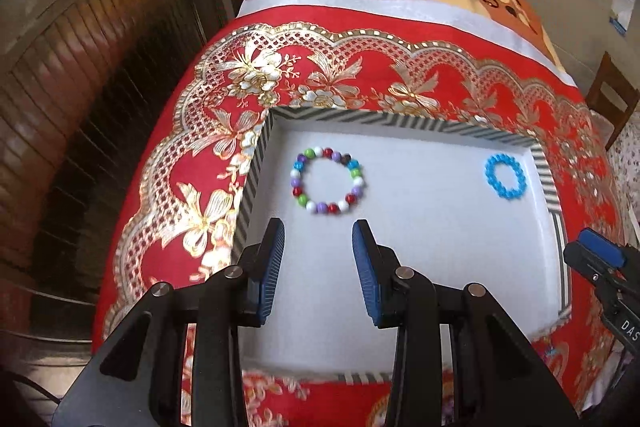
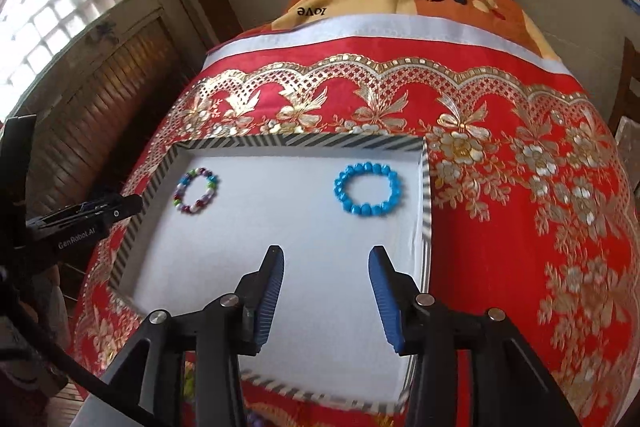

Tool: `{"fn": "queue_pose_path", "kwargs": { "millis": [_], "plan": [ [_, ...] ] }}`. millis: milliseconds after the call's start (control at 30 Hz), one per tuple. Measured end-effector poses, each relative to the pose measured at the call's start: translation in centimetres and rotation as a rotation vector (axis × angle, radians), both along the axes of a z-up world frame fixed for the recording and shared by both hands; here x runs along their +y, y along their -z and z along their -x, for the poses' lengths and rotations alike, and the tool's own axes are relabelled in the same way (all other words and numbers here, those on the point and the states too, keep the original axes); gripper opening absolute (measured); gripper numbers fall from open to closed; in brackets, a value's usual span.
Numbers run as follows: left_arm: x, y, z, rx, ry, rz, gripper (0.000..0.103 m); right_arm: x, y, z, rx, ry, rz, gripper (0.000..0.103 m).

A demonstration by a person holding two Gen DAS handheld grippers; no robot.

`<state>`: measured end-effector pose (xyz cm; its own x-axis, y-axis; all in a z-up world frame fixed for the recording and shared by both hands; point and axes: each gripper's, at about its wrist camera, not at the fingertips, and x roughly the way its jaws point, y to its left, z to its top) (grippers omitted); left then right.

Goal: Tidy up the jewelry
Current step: 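Move both open tools back over the jewelry pile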

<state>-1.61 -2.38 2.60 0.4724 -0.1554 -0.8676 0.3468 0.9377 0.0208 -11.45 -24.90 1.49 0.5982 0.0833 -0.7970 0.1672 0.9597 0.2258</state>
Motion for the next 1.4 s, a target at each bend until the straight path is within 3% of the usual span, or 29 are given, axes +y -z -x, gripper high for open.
{"fn": "queue_pose_path", "kwargs": {
  "millis": [467,967,1400],
  "plan": [
    [1.5,-1.5,7.7,-0.041,0.000,0.018,0.035,3.9,-1.0,6.5,-0.018,-0.024,-0.001,0.043],
    [2.8,-1.6,13.4,-0.034,0.009,0.022,0.035,6.4,-1.6,11.9,-0.022,-0.069,0.009,0.044],
    [4.8,0.1,14.0,0.080,0.000,0.048,0.035,6.1,-0.6,14.7,-0.004,-0.073,-0.008,0.045]
  ]
}}
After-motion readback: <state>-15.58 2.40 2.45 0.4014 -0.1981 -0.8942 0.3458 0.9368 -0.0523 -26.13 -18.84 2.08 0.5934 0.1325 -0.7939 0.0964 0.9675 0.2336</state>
